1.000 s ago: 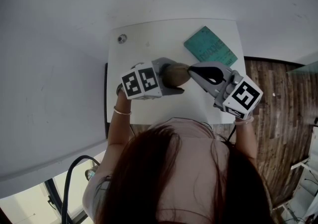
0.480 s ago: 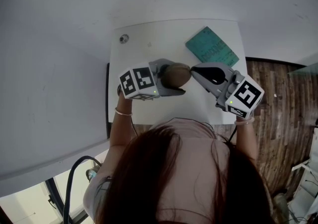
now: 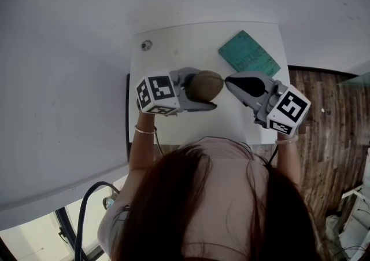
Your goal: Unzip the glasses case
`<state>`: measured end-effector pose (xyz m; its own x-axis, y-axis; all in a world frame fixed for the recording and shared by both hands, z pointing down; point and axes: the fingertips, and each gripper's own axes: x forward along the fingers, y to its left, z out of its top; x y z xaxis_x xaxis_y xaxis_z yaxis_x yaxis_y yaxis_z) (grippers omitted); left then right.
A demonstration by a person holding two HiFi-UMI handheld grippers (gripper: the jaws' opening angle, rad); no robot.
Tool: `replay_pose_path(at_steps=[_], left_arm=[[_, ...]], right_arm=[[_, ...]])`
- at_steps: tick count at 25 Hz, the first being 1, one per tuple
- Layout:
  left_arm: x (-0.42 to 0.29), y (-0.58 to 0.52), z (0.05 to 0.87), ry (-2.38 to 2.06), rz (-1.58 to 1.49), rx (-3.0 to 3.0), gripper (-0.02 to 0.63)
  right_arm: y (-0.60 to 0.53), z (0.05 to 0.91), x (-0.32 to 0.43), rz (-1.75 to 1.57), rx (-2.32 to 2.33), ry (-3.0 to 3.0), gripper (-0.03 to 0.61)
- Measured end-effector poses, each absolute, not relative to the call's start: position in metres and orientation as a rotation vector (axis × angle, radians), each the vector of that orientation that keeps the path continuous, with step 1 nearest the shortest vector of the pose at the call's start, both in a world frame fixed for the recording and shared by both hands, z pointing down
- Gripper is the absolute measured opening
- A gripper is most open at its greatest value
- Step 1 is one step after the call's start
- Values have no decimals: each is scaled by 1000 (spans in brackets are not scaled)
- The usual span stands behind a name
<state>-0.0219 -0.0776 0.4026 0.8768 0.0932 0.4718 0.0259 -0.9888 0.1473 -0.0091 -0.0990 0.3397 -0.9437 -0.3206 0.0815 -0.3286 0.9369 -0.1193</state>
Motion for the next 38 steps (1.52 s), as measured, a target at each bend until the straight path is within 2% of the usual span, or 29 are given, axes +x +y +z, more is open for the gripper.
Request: replay_pose_path(at_steps=[26,38], left_arm=[[-29,-81,375,110,281,2864,295],[-33,-85,368,77,226,2849,296]], right_arm=[[-100,336,-14,258,522,-3087,3],[-102,339,-17,293,507,-3102,3]])
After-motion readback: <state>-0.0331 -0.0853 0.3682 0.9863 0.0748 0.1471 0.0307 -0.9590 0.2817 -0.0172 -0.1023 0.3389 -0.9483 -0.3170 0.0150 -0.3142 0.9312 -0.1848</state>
